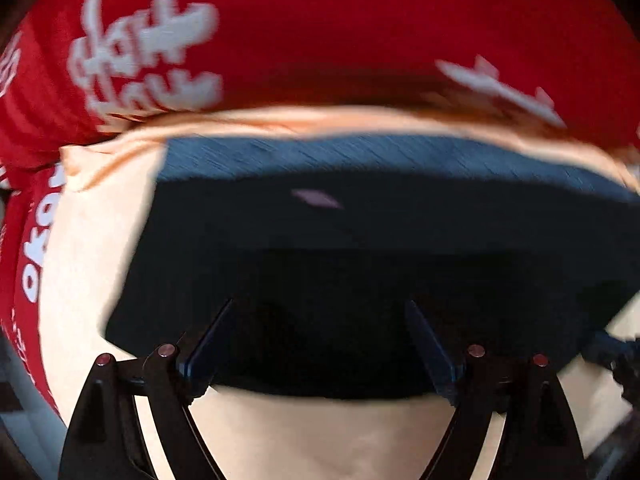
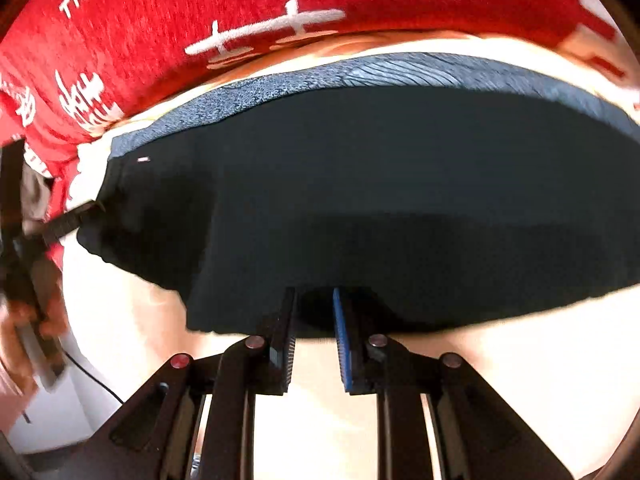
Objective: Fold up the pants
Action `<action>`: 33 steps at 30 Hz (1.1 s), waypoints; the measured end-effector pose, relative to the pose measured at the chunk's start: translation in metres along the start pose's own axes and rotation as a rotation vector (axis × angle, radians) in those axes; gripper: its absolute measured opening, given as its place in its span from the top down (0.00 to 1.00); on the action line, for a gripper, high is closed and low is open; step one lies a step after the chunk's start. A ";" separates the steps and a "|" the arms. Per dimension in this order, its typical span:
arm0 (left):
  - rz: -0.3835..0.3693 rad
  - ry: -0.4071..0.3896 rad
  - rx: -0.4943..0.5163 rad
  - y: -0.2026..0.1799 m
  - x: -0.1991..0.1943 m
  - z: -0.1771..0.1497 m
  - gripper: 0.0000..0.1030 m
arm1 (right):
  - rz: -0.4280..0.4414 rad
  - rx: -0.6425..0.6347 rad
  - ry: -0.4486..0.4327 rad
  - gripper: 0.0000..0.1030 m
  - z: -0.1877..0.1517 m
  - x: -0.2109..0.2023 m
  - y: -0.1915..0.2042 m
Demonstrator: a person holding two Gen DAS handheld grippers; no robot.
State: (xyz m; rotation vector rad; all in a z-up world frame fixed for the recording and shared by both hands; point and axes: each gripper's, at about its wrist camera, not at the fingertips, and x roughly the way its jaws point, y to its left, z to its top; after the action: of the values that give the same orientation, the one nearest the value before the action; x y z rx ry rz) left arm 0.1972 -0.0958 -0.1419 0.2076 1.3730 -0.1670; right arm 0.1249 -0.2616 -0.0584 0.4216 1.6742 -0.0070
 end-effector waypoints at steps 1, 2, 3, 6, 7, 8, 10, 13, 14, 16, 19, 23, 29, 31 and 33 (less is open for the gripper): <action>-0.008 0.009 0.015 -0.010 -0.001 -0.006 0.17 | 0.011 0.015 0.005 0.81 -0.003 -0.002 -0.003; -0.021 0.018 0.024 -0.024 -0.001 -0.010 0.17 | 0.026 0.033 0.008 0.81 -0.007 -0.004 -0.008; -0.038 0.026 0.025 -0.034 -0.001 -0.012 0.17 | 0.036 0.046 0.011 0.81 -0.010 -0.006 -0.011; -0.072 0.052 0.041 -0.067 0.006 -0.014 0.17 | 0.031 0.067 0.000 0.81 -0.023 -0.012 -0.020; -0.068 0.056 0.054 -0.075 0.009 -0.015 0.17 | 0.050 0.097 -0.011 0.81 -0.025 -0.015 -0.029; -0.044 0.062 0.072 -0.084 0.015 -0.017 0.17 | 0.091 0.148 -0.022 0.81 -0.026 -0.017 -0.040; -0.012 0.048 0.077 -0.093 0.020 -0.024 0.16 | 0.152 0.250 -0.032 0.80 -0.025 -0.019 -0.062; -0.028 0.055 0.053 -0.093 0.018 -0.026 0.16 | 0.273 0.426 -0.078 0.74 -0.028 -0.020 -0.095; -0.032 0.062 0.046 -0.091 0.017 -0.026 0.16 | 0.317 0.467 -0.099 0.74 -0.029 -0.021 -0.104; -0.024 0.069 0.045 -0.093 0.017 -0.026 0.16 | 0.396 0.546 -0.139 0.74 -0.030 -0.020 -0.120; 0.026 0.050 0.090 -0.105 0.013 -0.025 0.16 | 0.469 0.654 -0.156 0.74 -0.031 -0.012 -0.134; 0.037 0.053 0.087 -0.113 0.011 -0.026 0.16 | 0.492 0.797 -0.140 0.74 -0.040 0.001 -0.149; 0.036 0.063 0.087 -0.124 0.007 -0.025 0.16 | 0.449 0.765 -0.184 0.92 -0.032 -0.009 -0.142; 0.036 0.065 0.084 -0.126 0.007 -0.025 0.16 | 0.398 0.763 -0.169 0.92 -0.038 -0.009 -0.142; 0.032 0.068 0.077 -0.124 0.008 -0.024 0.16 | 0.396 0.787 -0.156 0.92 -0.047 -0.005 -0.148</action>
State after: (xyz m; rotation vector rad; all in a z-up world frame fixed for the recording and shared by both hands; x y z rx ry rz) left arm 0.1466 -0.2106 -0.1603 0.3023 1.4316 -0.1875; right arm 0.0388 -0.3893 -0.0812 1.3028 1.3580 -0.4051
